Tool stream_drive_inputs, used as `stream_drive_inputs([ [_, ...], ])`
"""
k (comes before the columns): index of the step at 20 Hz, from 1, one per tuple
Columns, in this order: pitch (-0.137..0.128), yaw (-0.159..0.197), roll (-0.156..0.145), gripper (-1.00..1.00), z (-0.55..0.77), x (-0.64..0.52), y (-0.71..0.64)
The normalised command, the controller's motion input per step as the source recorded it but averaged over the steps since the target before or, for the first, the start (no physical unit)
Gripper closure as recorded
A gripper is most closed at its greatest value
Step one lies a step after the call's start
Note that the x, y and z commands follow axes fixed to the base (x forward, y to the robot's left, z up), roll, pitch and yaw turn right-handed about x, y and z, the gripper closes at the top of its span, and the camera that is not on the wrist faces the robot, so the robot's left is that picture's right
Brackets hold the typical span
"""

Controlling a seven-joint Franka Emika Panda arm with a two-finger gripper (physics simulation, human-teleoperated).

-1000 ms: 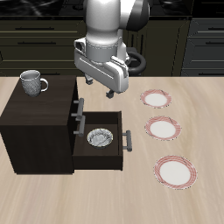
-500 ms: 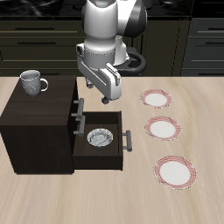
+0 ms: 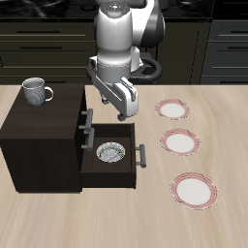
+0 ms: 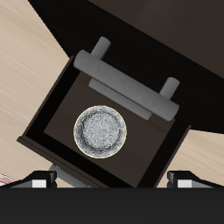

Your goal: Place the bowl on the nearest plate relative to the robot

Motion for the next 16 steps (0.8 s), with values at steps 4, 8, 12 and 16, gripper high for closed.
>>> stream_drive_inputs([
  [4,-0.018,0.014,0.026,-1.00,-0.29,-0.06,0.06],
  [8,-0.058,-0.042,0.026,-1.00,-0.20,-0.04,-0.12],
  [12,-0.029,0.044,0.003,-1.00,-0.22,-0.11,0.00],
  [16,-0.102,0.036,0.033,-1.00,-0.09,-0.11,-0.01],
])
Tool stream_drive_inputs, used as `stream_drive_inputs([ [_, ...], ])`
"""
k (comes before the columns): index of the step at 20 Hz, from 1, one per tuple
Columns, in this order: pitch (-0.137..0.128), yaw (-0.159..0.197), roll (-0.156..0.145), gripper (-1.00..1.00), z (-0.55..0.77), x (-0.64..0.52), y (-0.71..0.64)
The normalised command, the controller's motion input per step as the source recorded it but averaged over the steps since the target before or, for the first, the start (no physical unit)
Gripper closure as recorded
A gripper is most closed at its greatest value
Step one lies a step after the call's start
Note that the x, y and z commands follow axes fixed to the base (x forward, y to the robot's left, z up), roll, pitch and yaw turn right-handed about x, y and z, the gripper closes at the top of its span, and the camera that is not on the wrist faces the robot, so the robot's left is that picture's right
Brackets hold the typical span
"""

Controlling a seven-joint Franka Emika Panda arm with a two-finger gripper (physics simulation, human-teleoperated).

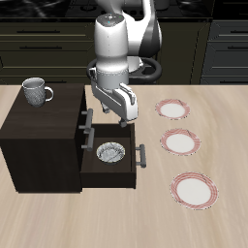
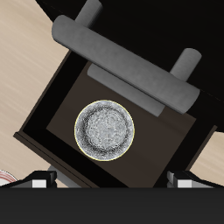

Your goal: Place the bowl on the nearest plate relative to the robot

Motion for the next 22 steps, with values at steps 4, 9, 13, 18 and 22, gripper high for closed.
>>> stream_drive_inputs([
  [4,-0.005,0.037,-0.013,-1.00,-0.17,-0.03,-0.02],
  [9,-0.014,0.038,0.005,-1.00,-0.10,0.05,-0.03],
  [13,0.042,0.024,-0.001,-1.00,-0.23,0.17,-0.08],
  [18,0.064,0.029,-0.020,-1.00,-0.26,0.26,-0.07],
  [22,0.067,-0.034,-0.007,-1.00,-0.27,0.11,-0.05],
])
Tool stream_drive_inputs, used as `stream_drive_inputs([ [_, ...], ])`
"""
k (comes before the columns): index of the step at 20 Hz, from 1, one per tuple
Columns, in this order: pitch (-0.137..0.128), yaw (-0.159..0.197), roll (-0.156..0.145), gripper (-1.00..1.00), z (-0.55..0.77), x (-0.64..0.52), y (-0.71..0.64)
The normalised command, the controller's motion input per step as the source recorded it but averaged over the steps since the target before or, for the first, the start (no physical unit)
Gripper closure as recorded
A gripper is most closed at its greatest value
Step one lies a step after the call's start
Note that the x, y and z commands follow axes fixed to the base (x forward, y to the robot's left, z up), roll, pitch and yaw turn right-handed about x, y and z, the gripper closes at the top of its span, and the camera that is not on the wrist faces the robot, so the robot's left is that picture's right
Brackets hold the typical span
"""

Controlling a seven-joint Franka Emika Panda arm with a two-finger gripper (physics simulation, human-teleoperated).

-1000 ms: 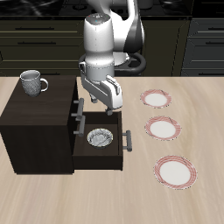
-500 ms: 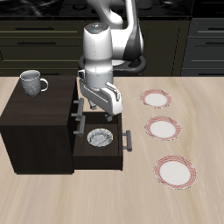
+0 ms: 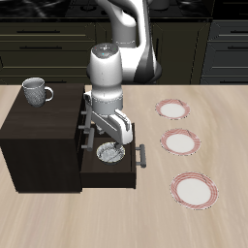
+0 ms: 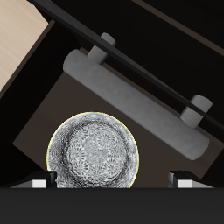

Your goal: Place the bowl on the nearest plate relative to the robot

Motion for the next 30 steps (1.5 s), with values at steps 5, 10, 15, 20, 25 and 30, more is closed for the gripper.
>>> stream_drive_inputs([
  [5,0.010,-0.016,-0.002,-1.00,-0.19,-0.16,0.03],
  [10,0.032,-0.028,-0.002,-1.00,-0.28,-0.23,-0.02],
  [15,0.099,0.020,0.015,-1.00,-0.44,0.00,0.09],
  [20,0.180,0.048,0.019,1.00,-0.62,0.09,0.19],
  [25,0.011,-0.001,0.023,1.00,-0.10,-0.07,-0.01],
  [30,-0.008,0.008,0.022,1.00,0.00,-0.03,0.00],
])
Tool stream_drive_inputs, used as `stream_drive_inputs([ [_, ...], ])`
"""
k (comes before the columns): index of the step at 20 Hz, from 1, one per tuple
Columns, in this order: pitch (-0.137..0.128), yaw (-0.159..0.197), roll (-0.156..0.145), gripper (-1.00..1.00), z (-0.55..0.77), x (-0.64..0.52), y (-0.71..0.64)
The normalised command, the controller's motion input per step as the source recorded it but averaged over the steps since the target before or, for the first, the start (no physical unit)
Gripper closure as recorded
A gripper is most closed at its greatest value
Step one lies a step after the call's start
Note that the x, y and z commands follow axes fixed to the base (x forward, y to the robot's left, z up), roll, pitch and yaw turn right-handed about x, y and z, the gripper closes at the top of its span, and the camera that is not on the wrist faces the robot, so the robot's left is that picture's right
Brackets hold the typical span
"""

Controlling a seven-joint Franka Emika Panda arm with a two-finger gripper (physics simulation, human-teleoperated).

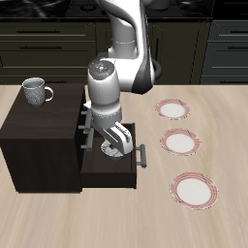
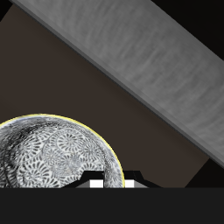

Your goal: Place the bowl on the nearest plate relative to the robot

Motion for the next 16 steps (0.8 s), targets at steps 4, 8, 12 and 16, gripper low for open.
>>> stream_drive_inputs([
  [4,-0.029,0.011,0.045,1.00,0.16,0.03,0.13],
  [8,-0.093,0.040,0.085,1.00,0.51,-0.10,0.33],
  [12,-0.116,0.042,0.056,1.00,0.66,-0.13,0.21],
  [16,-0.060,0.046,0.028,1.00,0.49,-0.13,0.10],
])
